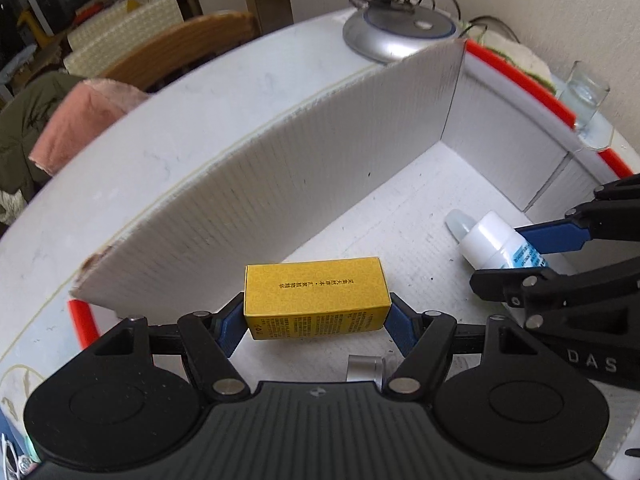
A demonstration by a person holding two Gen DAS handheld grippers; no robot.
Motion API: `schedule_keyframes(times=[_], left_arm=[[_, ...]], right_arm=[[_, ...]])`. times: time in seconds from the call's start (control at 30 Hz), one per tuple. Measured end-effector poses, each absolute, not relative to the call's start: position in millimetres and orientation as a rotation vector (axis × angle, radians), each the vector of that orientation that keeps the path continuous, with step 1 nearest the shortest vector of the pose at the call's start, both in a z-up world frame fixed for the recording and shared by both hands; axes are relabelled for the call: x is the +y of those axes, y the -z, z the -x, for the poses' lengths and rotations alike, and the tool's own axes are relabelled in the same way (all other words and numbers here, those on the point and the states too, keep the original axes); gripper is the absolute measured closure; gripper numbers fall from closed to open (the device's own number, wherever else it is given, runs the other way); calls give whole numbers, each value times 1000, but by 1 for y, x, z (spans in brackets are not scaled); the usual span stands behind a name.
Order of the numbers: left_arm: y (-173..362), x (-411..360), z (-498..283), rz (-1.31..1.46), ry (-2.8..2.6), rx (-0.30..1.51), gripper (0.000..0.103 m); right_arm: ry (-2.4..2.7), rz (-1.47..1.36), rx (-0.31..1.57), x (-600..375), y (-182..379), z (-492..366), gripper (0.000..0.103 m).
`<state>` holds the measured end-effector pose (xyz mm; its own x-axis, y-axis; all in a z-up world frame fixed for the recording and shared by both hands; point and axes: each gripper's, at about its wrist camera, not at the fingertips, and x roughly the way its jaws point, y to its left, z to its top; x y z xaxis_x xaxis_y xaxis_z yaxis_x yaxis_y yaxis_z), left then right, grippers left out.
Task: Organize rigid objects
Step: 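Lower the yellow box and tube onto the box floor and open both grippers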
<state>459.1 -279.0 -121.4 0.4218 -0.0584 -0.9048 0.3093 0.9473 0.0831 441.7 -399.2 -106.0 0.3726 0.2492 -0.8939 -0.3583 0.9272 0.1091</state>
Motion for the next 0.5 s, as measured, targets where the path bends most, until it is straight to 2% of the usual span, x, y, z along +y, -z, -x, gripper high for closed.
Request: schedule_keyframes(times=[0.5], left_arm=[[141,-283,-476,-259,217,1269,32]], right_arm=[[-363,104,1196,-399,116,-452,68]])
